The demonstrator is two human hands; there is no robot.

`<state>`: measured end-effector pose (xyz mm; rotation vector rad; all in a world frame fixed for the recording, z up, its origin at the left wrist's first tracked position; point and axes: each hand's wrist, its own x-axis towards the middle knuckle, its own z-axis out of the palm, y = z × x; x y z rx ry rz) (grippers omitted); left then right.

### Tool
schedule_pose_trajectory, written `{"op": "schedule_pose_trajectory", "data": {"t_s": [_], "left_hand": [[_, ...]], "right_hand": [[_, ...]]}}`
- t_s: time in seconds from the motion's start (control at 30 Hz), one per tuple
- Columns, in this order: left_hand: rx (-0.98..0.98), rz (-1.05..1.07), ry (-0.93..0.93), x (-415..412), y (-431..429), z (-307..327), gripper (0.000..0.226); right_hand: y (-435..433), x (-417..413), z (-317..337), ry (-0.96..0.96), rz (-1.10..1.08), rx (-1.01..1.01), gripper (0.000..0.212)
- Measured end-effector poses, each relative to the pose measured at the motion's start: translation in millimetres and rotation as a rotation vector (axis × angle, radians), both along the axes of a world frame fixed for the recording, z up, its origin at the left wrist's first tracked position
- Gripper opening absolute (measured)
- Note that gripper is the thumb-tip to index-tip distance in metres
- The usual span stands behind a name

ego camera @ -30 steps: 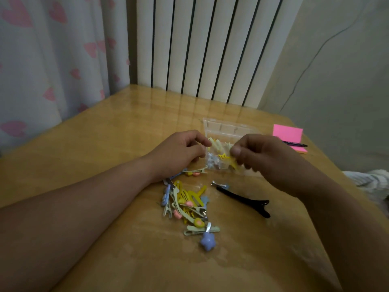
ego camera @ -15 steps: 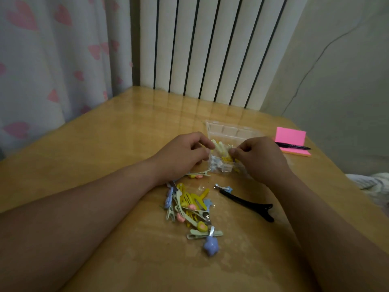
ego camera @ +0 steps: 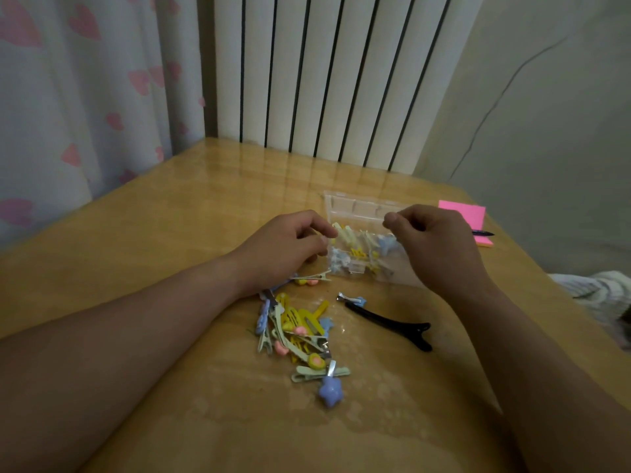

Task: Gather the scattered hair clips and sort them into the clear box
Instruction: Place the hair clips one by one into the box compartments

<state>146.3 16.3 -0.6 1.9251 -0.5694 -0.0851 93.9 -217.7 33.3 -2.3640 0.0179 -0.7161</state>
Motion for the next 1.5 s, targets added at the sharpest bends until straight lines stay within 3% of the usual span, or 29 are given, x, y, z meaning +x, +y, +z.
{"op": "schedule_pose_trajectory", "data": {"t_s": [0.13,0.33,0.47,0.7,0.77,0.93,1.2,1.37,1.5], "left_hand": [[0.007,0.004,0.003,0,-1,0,0.019],[-0.01,0.0,0.002,-1,0,-1,0.019],[-0.013,-0.016,0.002,0,1,-1,0.02],[-0.018,-0.019,0.01,-1,1,-1,0.02],[-0.017,-0.018,0.01,-1,1,-1,0.02],[-0.021,-0.016,0.008,-1,1,-1,0.02],[-0.023,-0.008,-0.003,0,0,-1,0.02],[-0.011,-0.006,-0.009,2,0,-3,0.019],[-0.009,0.002,-0.018,3,0,-4,0.017]], "right_hand": [[6,-20,12,0.034,0.123,-0.014,0.018],[29,-43,25,0.449,0.472,-0.226,0.005],[44,-47,16,0.491,0.513,-0.42,0.017],[63,-52,6,0.551,0.53,-0.456,0.042],[65,-53,7,0.565,0.528,-0.479,0.04],[65,-54,6,0.554,0.571,-0.43,0.017],[58,-50,11,0.553,0.607,-0.219,0.01],[49,-46,15,0.469,0.526,-0.03,0.006],[34,-36,15,0.286,0.337,0.108,0.003]]}}
